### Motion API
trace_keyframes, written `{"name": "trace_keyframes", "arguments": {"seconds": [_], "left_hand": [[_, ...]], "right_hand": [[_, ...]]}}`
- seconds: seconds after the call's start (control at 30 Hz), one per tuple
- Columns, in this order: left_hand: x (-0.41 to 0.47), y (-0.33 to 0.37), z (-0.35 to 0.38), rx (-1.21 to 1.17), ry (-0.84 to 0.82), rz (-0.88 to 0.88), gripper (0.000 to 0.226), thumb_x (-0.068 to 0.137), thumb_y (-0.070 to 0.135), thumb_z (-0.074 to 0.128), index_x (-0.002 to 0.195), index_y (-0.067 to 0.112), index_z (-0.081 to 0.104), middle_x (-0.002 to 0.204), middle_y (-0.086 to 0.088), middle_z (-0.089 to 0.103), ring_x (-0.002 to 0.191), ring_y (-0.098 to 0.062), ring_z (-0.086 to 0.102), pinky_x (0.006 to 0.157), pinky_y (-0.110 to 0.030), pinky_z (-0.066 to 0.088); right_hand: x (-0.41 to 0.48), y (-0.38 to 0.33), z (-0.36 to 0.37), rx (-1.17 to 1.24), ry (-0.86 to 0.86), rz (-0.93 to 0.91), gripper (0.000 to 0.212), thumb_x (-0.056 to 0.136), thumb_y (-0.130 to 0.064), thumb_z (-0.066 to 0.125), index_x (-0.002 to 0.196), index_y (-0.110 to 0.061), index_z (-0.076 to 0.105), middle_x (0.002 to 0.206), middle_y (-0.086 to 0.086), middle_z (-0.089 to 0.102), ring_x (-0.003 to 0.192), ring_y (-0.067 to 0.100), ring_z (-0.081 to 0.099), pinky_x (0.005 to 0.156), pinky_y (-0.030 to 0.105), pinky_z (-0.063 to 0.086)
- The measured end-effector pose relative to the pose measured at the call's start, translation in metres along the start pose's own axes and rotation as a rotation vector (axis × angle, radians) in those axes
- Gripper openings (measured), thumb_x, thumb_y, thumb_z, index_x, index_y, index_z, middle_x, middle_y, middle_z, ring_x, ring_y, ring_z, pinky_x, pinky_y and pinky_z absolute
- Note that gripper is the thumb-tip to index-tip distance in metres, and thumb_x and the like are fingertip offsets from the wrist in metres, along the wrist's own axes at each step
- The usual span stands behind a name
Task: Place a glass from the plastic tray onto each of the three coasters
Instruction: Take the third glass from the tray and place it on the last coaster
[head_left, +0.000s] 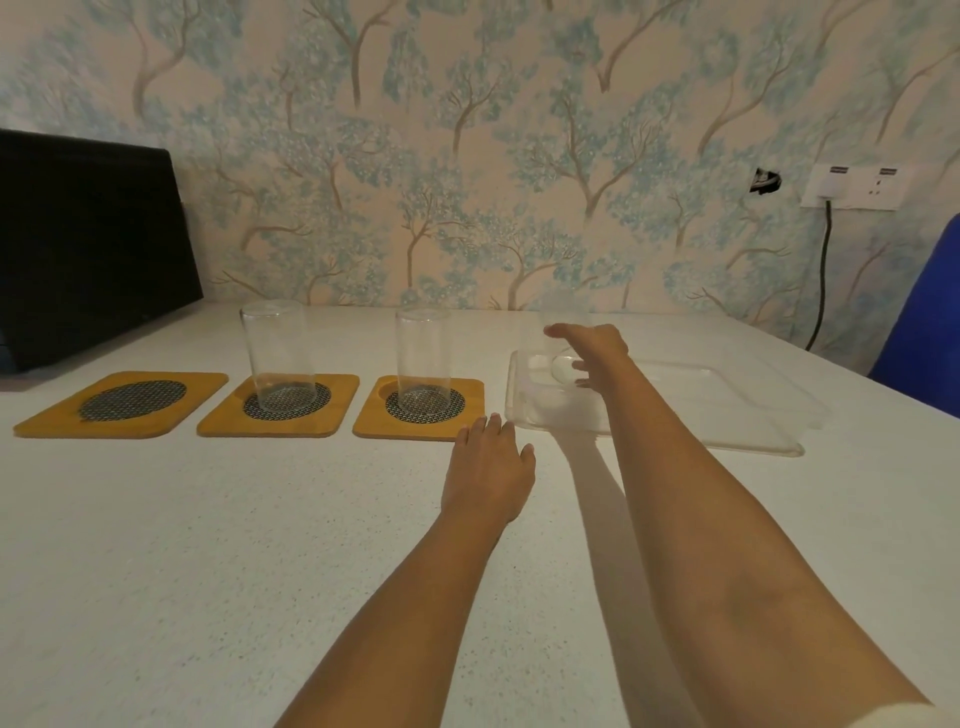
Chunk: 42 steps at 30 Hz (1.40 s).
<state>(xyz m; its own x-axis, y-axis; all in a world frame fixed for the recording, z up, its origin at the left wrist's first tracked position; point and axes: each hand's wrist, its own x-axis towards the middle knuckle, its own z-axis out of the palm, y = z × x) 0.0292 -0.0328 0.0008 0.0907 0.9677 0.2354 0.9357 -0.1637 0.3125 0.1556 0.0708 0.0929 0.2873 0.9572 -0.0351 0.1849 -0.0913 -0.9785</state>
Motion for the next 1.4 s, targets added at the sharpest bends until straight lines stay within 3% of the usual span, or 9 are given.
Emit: {"name": "trace_keyframes", "arguments": {"seconds": [0.23,0.4,0.53,0.7,0.93,1.1,1.2,1.33,1.4], "left_hand": [[-0.013,-0.001,-0.005,-0.039,0.07,-0.013,0.049,0.1,0.034,0.026,0.141,0.008,0.034,0.153,-0.01,0.031,0.143,-0.024,0.023,0.118,-0.036,0.017],[-0.027,-0.014,-0.013,-0.023,0.062,-0.007,0.049,0.1,0.031,0.026,0.142,0.007,0.031,0.152,-0.01,0.031,0.142,-0.024,0.024,0.118,-0.035,0.018],[-0.042,-0.037,-0.023,-0.044,0.101,0.001,0.046,0.099,0.029,0.031,0.138,0.006,0.037,0.147,-0.011,0.039,0.137,-0.024,0.032,0.116,-0.035,0.023],[-0.058,-0.08,-0.042,-0.041,0.054,-0.056,0.05,0.1,0.033,0.029,0.142,0.008,0.032,0.153,-0.009,0.03,0.143,-0.024,0.025,0.119,-0.037,0.021],[-0.08,-0.145,-0.069,-0.057,0.05,-0.14,0.052,0.099,0.036,0.029,0.145,0.012,0.026,0.156,-0.007,0.026,0.144,-0.023,0.022,0.118,-0.037,0.02],[-0.092,-0.159,-0.08,-0.327,0.169,-0.121,0.05,0.095,0.04,0.041,0.141,0.021,0.032,0.146,-0.005,0.043,0.132,-0.026,0.042,0.106,-0.041,0.038],[-0.094,-0.163,-0.084,-0.418,0.188,-0.184,0.048,0.094,0.04,0.043,0.136,0.019,0.037,0.142,-0.005,0.046,0.127,-0.028,0.048,0.102,-0.043,0.043],[-0.095,-0.174,-0.083,-0.201,0.167,-0.148,0.046,0.095,0.036,0.041,0.136,0.013,0.041,0.138,-0.008,0.051,0.125,-0.027,0.05,0.103,-0.039,0.042],[-0.093,-0.182,-0.083,-0.055,0.134,-0.123,0.047,0.097,0.035,0.037,0.136,0.01,0.041,0.141,-0.01,0.047,0.129,-0.026,0.045,0.108,-0.038,0.037]], "right_hand": [[-0.035,-0.016,-0.01,0.45,-0.241,0.072,0.073,0.077,-0.029,0.077,0.139,-0.015,0.041,0.148,0.015,0.035,0.126,0.033,0.049,0.099,0.041,0.049],[-0.058,-0.025,-0.001,0.307,-0.193,-0.046,0.087,0.077,-0.023,0.076,0.148,-0.014,0.026,0.149,0.012,0.035,0.128,0.03,0.046,0.097,0.036,0.045],[-0.08,-0.031,0.011,0.183,-0.073,-0.181,0.091,0.07,-0.023,0.081,0.145,-0.023,0.03,0.144,0.011,0.039,0.126,0.029,0.046,0.102,0.037,0.042],[-0.111,-0.045,0.037,0.259,0.039,-0.299,0.082,0.069,-0.025,0.081,0.138,-0.024,0.036,0.129,0.007,0.051,0.104,0.018,0.051,0.083,0.026,0.039],[-0.15,-0.058,0.09,0.373,0.023,-0.353,0.08,0.073,-0.026,0.079,0.134,-0.024,0.027,0.088,-0.01,0.042,0.088,0.014,0.05,0.08,0.025,0.033],[-0.174,-0.056,0.133,0.387,-0.014,-0.297,0.083,0.071,-0.036,0.08,0.132,-0.023,0.025,0.107,0.0,0.05,0.099,0.018,0.049,0.086,0.028,0.033],[-0.186,-0.057,0.153,0.411,-0.024,-0.263,0.081,0.069,-0.047,0.078,0.131,-0.021,0.034,0.102,-0.006,0.056,0.101,0.016,0.05,0.088,0.029,0.037],[-0.193,-0.063,0.17,0.429,-0.081,-0.211,0.075,0.071,-0.058,0.071,0.129,-0.018,0.046,0.123,0.006,0.056,0.108,0.022,0.059,0.093,0.04,0.05],[-0.194,-0.066,0.173,0.478,-0.164,-0.181,0.075,0.073,-0.058,0.069,0.13,-0.016,0.045,0.12,0.006,0.056,0.102,0.023,0.063,0.087,0.044,0.056]]}}
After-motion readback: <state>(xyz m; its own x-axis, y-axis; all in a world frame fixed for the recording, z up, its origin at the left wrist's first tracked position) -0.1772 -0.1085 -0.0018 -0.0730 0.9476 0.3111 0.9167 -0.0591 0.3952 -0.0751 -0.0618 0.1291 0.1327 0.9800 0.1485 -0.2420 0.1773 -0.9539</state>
